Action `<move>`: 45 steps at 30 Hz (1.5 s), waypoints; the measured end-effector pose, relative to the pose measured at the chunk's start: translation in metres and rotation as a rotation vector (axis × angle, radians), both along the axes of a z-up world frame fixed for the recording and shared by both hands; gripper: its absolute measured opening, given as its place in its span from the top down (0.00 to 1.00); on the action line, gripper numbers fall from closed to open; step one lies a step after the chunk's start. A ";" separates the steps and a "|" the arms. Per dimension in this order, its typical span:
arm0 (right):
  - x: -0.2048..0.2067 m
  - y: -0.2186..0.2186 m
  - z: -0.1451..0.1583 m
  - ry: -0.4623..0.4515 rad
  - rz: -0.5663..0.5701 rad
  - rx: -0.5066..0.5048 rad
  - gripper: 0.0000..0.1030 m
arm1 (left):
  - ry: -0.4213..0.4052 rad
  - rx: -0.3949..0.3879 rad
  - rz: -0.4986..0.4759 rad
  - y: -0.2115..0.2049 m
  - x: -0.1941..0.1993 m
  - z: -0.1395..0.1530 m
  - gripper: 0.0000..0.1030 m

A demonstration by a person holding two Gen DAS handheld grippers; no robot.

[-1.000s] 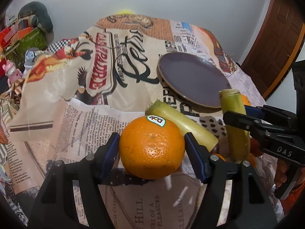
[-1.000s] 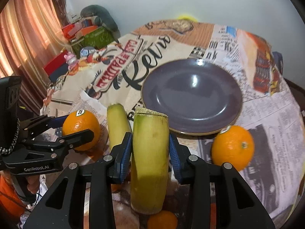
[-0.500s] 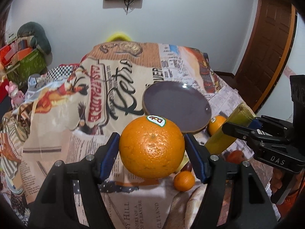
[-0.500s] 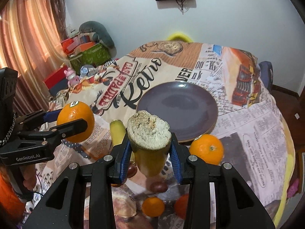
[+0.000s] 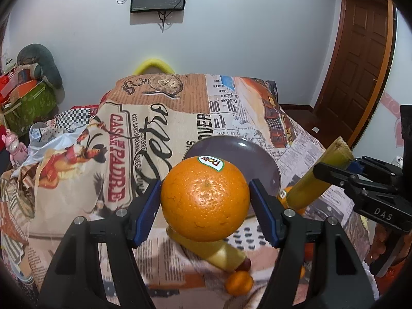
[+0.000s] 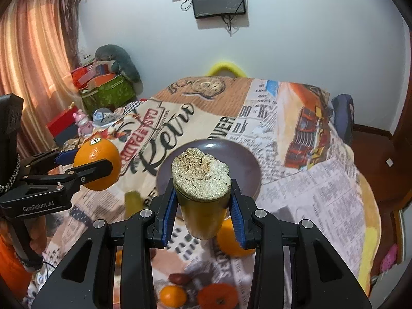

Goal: Organize fruits
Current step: 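Lift and carry the corn cob and orange toward the grey plate with both grippers, then lower the corn cob and orange onto the plate and open both grippers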

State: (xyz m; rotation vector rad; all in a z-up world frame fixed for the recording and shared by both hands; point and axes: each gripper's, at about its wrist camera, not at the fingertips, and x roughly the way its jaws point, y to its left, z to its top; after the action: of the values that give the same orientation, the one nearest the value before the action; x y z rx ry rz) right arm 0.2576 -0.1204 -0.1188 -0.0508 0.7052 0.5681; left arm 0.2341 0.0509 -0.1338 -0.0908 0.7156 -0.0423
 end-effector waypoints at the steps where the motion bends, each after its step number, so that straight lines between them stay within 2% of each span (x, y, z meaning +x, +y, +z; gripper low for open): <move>1: 0.002 -0.001 0.000 -0.002 -0.004 -0.002 0.67 | 0.001 0.004 -0.001 0.000 0.006 0.000 0.34; 9: 0.027 0.001 -0.008 0.015 -0.008 -0.016 0.67 | 0.023 0.011 -0.015 -0.003 0.040 -0.012 0.34; 19: 0.067 0.015 -0.038 0.106 0.027 -0.052 0.67 | 0.109 0.010 -0.042 0.000 0.077 -0.043 0.34; 29: 0.102 0.028 -0.051 0.147 0.040 -0.062 0.67 | 0.194 0.021 -0.086 -0.010 0.114 -0.068 0.34; 38: 0.118 0.033 -0.057 0.168 0.049 -0.060 0.67 | 0.232 -0.003 -0.056 -0.004 0.132 -0.081 0.34; 45: 0.117 0.036 -0.058 0.139 0.040 -0.124 0.64 | 0.254 -0.001 -0.058 -0.005 0.137 -0.088 0.33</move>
State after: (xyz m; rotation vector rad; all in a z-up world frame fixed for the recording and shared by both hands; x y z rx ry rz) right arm 0.3745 -0.0840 -0.1772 -0.1424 0.8764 0.5694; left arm 0.3710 0.0460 -0.2220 -0.0771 0.9720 -0.0876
